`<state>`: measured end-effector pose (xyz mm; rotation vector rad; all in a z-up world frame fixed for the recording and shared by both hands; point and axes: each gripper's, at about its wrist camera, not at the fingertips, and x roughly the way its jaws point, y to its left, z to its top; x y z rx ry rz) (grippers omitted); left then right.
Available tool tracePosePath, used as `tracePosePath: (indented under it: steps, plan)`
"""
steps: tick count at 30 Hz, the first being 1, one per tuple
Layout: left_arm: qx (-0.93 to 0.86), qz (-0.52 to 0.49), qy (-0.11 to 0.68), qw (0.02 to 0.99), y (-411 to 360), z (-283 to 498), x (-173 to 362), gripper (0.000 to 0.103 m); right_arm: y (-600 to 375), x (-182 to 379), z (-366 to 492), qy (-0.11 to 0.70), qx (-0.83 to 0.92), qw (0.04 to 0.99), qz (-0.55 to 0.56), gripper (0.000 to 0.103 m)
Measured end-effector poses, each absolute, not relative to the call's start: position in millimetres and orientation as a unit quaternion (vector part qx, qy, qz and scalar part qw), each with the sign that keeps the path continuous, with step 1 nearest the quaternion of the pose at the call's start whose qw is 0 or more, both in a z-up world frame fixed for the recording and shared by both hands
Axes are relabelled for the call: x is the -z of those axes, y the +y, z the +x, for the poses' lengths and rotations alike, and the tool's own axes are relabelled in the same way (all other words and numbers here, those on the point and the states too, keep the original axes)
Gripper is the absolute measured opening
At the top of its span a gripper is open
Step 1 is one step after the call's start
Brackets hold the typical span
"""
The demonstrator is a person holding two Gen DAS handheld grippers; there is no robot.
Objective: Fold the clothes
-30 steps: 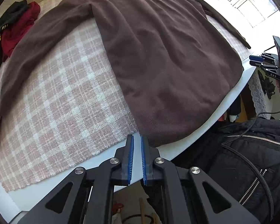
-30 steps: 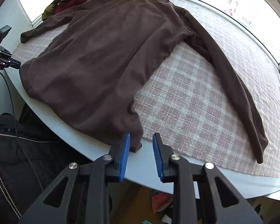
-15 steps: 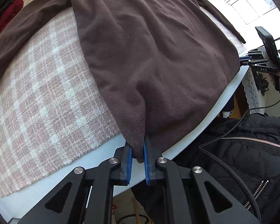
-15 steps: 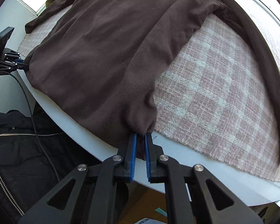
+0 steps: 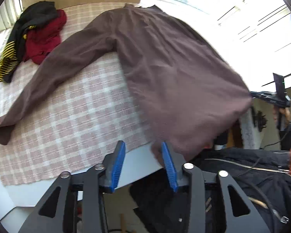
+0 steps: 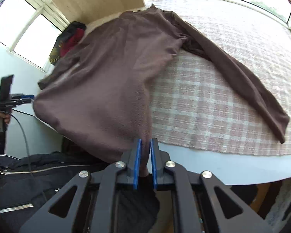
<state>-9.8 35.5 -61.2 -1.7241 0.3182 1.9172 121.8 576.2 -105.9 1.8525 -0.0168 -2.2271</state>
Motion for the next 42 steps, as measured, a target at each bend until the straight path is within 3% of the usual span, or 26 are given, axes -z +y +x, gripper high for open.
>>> tracePosePath:
  steps: [1, 2, 5, 9, 11, 13, 15, 21, 28, 32, 33, 36, 38, 42]
  plan:
    - [-0.710, -0.644, 0.156, 0.240, 34.0, -11.9, 73.5, 0.049, 571.9, 120.8, 118.9, 0.057, 0.752, 0.070, 0.653, 0.018]
    - [-0.706, -0.652, 0.159, 0.228, 28.9, -15.1, 83.6, 0.049, 572.7, 136.2, 119.4, 0.068, 0.737, 0.060, 0.670, 0.018]
    - [-0.703, -0.660, 0.116, 0.239, 18.1, -22.7, 93.2, 0.048, 577.4, 153.1, 117.9, 0.023, 0.727, 0.079, 0.682, 0.018]
    - [-0.714, -0.627, 0.153, 0.272, 55.5, -30.6, 84.9, 0.048, 561.3, 133.5, 103.8, 0.054, 0.767, 0.099, 0.632, 0.020]
    - [-0.723, -0.608, 0.170, 0.281, 81.2, -47.7, 82.4, 0.048, 555.1, 125.2, 78.4, 0.082, 0.785, 0.099, 0.607, 0.026]
    - [-0.736, -0.588, 0.193, 0.274, 96.5, -77.2, 85.4, 0.048, 554.4, 122.2, 44.3, 0.114, 0.800, 0.092, 0.582, 0.042]
    - [-0.748, -0.574, 0.192, 0.273, 108.9, -113.4, 86.9, 0.048, 557.3, 124.8, 5.6, 0.127, 0.809, 0.092, 0.566, 0.049]
    - [-0.763, -0.570, 0.153, 0.266, 144.0, -226.7, 117.0, 0.048, 567.9, 150.0, -95.3, 0.109, 0.813, 0.095, 0.564, 0.049]
    - [-0.748, -0.597, 0.160, 0.242, 168.6, -280.9, 161.6, 0.048, 580.4, 182.4, -207.2, 0.086, 0.813, 0.095, 0.568, 0.049]
    - [-0.740, -0.609, 0.166, 0.232, 170.5, -290.6, 176.6, 0.048, 559.9, 197.4, -242.2, 0.147, 0.799, 0.100, 0.575, 0.049]
    - [-0.740, -0.610, 0.161, 0.232, 169.2, -292.0, 178.6, 0.049, 556.0, 201.4, -249.8, 0.161, 0.795, 0.098, 0.577, 0.048]
    - [-0.744, -0.608, 0.150, 0.234, 164.3, -293.3, 179.3, 0.049, 560.3, 210.3, -270.1, 0.142, 0.775, 0.114, 0.605, 0.005]
    - [-0.745, -0.607, 0.148, 0.235, 161.4, -292.8, 179.6, 0.050, 564.0, 209.0, -275.9, 0.158, 0.775, 0.111, 0.601, 0.005]
    - [-0.745, -0.606, 0.147, 0.238, 156.2, -291.8, 179.7, 0.050, 613.8, 207.6, -302.5, 0.038, 0.771, 0.106, 0.627, 0.007]
